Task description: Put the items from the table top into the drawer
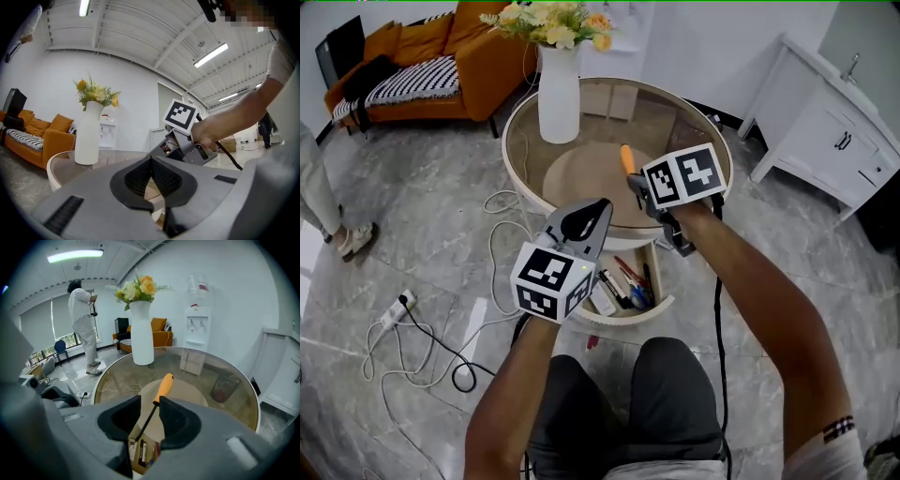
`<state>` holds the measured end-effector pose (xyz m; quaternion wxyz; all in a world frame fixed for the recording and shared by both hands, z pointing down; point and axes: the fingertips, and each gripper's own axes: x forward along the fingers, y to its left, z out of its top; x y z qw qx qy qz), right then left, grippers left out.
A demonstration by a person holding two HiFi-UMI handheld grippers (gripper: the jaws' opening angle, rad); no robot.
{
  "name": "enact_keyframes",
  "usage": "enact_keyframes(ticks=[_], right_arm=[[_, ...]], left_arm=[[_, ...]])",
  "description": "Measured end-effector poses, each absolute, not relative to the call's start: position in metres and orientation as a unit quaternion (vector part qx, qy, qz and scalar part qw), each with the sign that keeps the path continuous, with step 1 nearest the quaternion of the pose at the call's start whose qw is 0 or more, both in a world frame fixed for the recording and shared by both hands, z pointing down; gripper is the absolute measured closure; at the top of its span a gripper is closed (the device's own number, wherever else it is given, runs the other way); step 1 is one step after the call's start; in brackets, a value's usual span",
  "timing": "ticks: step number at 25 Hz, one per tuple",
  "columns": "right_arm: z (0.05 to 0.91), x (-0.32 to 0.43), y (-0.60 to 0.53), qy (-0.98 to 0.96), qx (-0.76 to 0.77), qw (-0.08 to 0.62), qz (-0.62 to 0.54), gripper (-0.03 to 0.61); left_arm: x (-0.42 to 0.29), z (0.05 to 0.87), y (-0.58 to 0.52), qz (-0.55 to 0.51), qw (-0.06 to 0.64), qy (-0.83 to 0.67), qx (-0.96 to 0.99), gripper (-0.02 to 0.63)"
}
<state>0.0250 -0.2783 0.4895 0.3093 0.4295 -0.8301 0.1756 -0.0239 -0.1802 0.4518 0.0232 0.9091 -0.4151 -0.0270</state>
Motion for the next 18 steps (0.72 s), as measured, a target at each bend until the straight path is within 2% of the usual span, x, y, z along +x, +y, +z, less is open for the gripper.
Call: enact_keyframes(ticks=[8, 18], right_arm=[[0.515, 0.025, -0.315, -0.795, 0.460, 0.332, 0.215, 0.426], [0.525, 0.021, -0.320, -0.783, 0.452, 0.364, 0.223, 0.444]], left_arm=[[-0.026, 0.450, -0.185, -0.028, 0.026, -0.412, 0.910, 0.614], [-0.032, 0.456, -0.178, -0.029, 0.027, -0.417, 0.908, 0.614]])
